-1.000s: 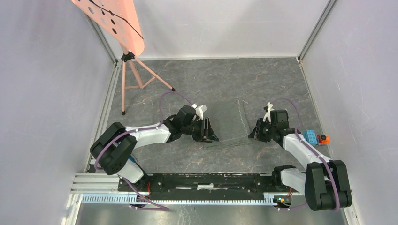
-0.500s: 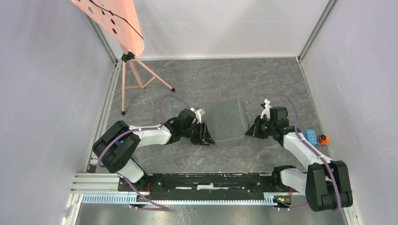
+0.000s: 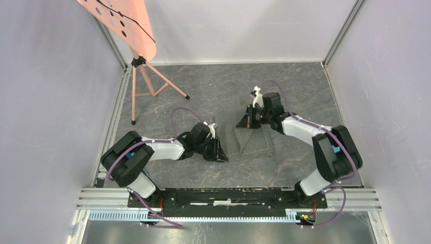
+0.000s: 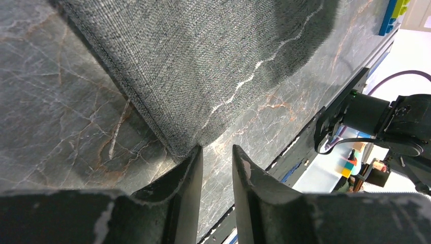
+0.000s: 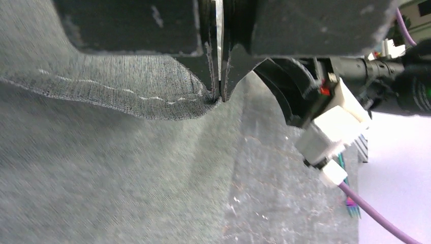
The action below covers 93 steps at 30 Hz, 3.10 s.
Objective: Fold the napkin into a case and place the utensils inside
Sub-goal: Fold the top corner of the square-folded napkin at the center of the board, then smooth out the upper triangle-folded napkin at the center of the board.
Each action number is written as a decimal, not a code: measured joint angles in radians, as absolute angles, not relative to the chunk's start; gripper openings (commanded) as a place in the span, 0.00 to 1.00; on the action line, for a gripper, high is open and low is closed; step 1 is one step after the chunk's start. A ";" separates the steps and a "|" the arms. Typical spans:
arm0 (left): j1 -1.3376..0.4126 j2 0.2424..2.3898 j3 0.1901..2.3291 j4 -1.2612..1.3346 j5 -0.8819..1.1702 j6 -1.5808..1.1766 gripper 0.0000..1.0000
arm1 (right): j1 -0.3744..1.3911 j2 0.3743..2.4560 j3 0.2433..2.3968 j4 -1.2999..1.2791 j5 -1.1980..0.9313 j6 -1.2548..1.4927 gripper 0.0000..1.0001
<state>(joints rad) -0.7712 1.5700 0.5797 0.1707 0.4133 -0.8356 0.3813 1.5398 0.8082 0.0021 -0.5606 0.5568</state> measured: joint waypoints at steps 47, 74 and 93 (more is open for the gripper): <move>-0.695 1.055 0.379 0.002 0.233 -0.976 0.64 | 0.463 2.051 1.165 0.220 -0.599 0.690 0.00; -0.680 1.167 0.456 0.010 0.264 -0.976 0.47 | 0.471 2.109 1.246 0.199 -0.604 0.696 0.37; -0.680 1.538 0.642 0.216 0.403 -0.975 0.20 | 0.363 1.774 1.003 0.275 -0.755 0.648 0.62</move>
<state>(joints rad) -0.6800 1.5383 0.6422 0.2161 0.4034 -0.9749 0.3626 1.7737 1.0027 0.2752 -0.7551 0.6476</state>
